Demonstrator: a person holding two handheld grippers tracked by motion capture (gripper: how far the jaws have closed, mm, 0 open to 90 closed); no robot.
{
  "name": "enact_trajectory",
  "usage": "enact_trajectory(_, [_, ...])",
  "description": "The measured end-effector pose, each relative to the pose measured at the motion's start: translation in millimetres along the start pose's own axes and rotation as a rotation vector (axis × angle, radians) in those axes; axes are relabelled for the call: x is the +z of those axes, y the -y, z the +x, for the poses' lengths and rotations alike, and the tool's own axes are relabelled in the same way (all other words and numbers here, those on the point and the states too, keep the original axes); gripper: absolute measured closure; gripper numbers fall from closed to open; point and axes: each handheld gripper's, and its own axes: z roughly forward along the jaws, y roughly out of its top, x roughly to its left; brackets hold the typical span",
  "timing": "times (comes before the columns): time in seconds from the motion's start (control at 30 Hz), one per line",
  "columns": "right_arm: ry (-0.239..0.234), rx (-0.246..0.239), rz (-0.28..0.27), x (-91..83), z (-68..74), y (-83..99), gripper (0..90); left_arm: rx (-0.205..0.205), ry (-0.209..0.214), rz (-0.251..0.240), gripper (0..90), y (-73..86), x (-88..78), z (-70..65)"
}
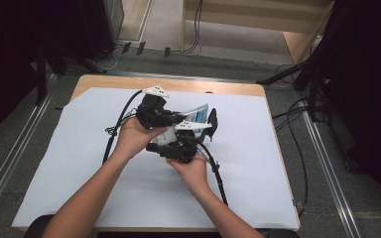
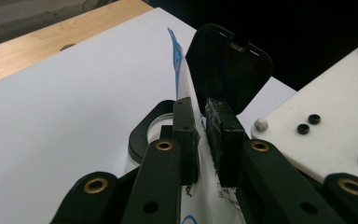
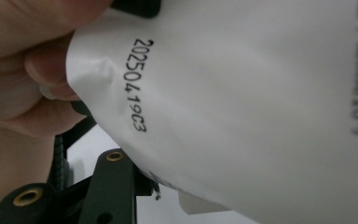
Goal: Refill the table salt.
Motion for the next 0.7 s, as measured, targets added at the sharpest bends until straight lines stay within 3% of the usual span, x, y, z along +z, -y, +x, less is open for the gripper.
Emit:
enact_trajectory(0.37, [0.016, -0.016, 0.011, 2.5, -2.4, 2.6, 56.3, 0.002, -0.011, 0.017, 84.7, 1.8, -1.2, 2.7])
enact_trajectory(0.7, [0.062, -0.056, 0.036, 6.5, -5.1, 7.4, 54.1, 0.000, -0.012, 0.033, 84.2, 4.9, -1.7, 4.2])
